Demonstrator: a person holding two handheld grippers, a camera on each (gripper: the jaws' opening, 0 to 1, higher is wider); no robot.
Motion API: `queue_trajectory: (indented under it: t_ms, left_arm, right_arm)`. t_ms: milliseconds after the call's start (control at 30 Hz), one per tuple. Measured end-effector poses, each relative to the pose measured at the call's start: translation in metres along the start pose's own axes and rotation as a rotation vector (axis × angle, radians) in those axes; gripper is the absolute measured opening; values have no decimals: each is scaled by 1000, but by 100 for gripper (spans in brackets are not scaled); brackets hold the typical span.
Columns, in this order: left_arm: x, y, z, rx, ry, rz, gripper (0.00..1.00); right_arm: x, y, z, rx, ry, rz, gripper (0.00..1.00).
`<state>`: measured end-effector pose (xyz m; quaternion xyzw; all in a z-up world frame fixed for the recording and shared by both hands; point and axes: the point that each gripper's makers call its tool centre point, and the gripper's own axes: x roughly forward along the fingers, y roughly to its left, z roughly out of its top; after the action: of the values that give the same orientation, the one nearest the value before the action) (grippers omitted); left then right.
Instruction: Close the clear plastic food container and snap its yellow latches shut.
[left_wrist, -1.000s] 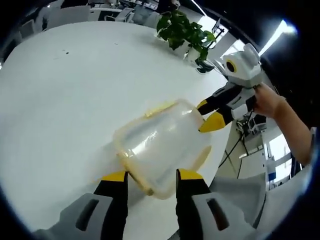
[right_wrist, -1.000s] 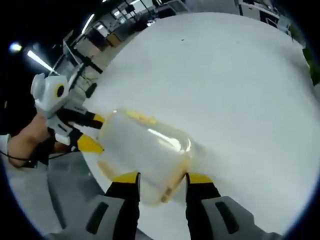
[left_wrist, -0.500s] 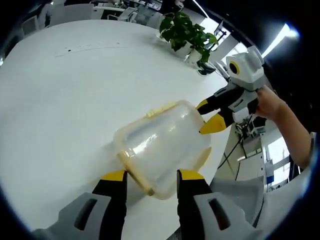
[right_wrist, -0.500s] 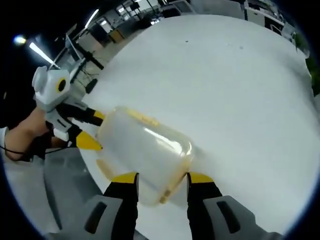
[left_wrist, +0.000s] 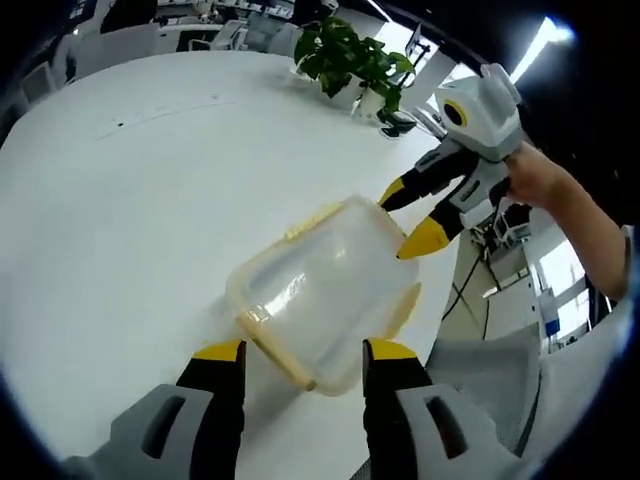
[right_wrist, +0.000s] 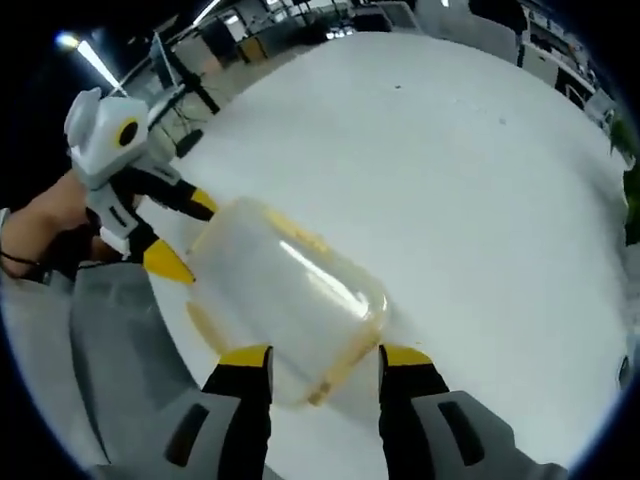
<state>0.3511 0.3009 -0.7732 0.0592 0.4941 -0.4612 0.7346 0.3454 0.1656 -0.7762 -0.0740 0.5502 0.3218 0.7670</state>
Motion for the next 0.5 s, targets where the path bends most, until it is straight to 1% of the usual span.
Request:
queue_trajectory:
  t_ms: [33,133,200,233,267,333,433,500]
  left_arm:
    - [-1,0,1,3,-4,2,46]
    - [-2,-1,-1,52,7,6,46]
    - [-2,1,-1,94,17,14,47]
    - [-3,2,-1,129,22,17,47]
    - [-3,1,-1,145,25,21,47]
    - [-5,-1,0,169,25,22,49]
    - [-7,-2,4,238,31,24,49]
    - [-8,-2,5,267,39,33,49]
  right_arm:
    - [-1,-2,1,-3,0,-13,41]
    - [-4,-2,2,-23,11,-18,42]
    - [-5,-2,3,-58,19,-26,42]
    - [-6,-3,2,-73,25,-31,43]
    - [-7,-3,2,-78,30,-33,43]
    - [-8,-3,3,-115,36,-37,43]
    - [-10,-3,2,-154,53,-39,43]
    - [-11,-4,2,-182,60,-45,42]
